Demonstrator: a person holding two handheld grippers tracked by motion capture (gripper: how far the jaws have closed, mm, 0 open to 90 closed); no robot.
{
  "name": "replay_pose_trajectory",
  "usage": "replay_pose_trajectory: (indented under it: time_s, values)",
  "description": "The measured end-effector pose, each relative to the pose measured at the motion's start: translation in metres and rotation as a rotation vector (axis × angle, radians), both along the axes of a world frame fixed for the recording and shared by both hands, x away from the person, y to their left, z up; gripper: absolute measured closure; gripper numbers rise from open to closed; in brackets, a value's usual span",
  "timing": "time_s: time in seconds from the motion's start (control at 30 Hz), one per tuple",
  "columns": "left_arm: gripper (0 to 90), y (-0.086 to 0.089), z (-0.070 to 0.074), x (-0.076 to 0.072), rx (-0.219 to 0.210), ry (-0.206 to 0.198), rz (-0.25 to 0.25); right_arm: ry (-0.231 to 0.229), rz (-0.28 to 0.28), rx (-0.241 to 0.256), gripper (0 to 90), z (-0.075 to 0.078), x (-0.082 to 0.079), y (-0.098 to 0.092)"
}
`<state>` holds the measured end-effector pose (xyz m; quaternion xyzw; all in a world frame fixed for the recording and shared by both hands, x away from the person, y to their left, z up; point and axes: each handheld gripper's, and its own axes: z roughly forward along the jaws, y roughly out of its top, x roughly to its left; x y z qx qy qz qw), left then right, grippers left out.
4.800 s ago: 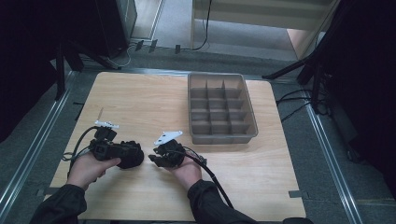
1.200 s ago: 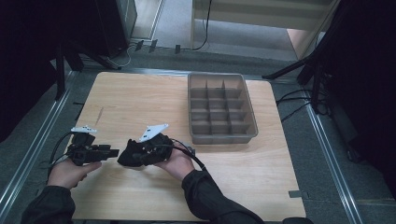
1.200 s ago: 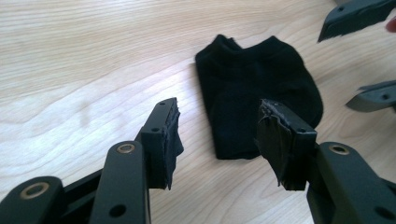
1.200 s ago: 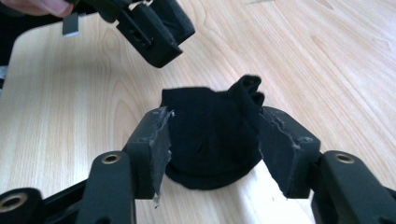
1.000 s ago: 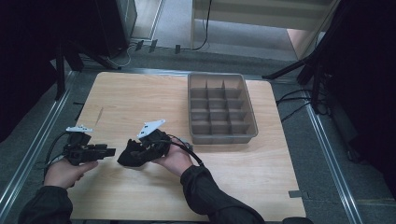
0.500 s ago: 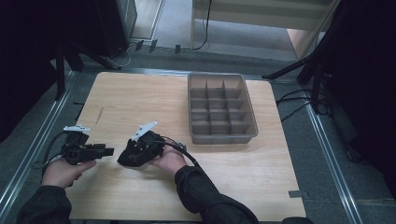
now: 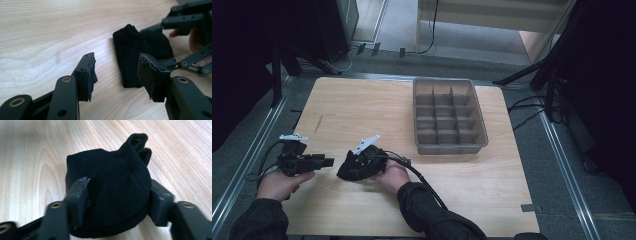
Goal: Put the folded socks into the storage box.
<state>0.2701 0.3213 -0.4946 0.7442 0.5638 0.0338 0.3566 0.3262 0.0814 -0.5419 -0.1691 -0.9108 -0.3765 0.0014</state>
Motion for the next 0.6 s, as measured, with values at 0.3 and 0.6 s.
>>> replay_pose_trajectory:
  time_s: [0.3, 0.6]
  values:
    - [47.0, 0.0007, -0.0001, -0.0002, 0.003, -0.006, 0.003, 0.011, 0.028, 0.013, 67.9, 0.0014, -0.0061, -0.0002]
    - [47.0, 0.0008, 0.0001, -0.0003, 0.005, -0.008, 0.002, 0.036, -0.009, -0.008, 73.5, 0.0066, -0.0069, 0.0002]
